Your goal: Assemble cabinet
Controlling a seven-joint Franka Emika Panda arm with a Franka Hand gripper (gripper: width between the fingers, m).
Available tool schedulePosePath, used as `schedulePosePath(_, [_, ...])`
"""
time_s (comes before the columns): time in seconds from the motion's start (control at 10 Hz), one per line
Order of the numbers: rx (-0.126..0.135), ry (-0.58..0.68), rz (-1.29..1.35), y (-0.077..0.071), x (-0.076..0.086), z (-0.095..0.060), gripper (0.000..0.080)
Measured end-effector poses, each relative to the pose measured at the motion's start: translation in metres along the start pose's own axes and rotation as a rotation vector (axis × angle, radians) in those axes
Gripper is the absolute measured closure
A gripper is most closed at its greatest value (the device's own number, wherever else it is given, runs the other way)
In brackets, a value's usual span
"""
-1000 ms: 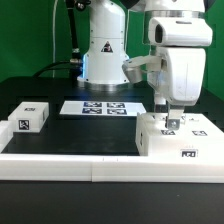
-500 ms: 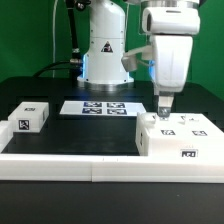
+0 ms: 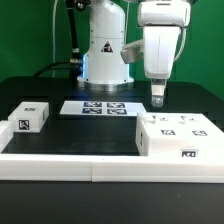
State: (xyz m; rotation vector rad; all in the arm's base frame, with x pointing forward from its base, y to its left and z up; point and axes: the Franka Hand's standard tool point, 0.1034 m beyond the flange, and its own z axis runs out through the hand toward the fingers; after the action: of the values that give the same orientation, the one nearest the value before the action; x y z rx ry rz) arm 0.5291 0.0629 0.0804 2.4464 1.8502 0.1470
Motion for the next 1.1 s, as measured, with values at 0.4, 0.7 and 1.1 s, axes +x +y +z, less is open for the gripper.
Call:
schedulePosePath(0.4, [-0.007, 0.036, 0.391, -0.006, 0.001, 0.003, 0.0002])
schedulePosePath(0.7, [0.009, 0.07, 0.766, -0.021, 0.004, 0.008, 0.0002])
schedulePosePath(1.1, [0.068, 0.08, 1.236, -0.034, 0.013, 0.013, 0.0002])
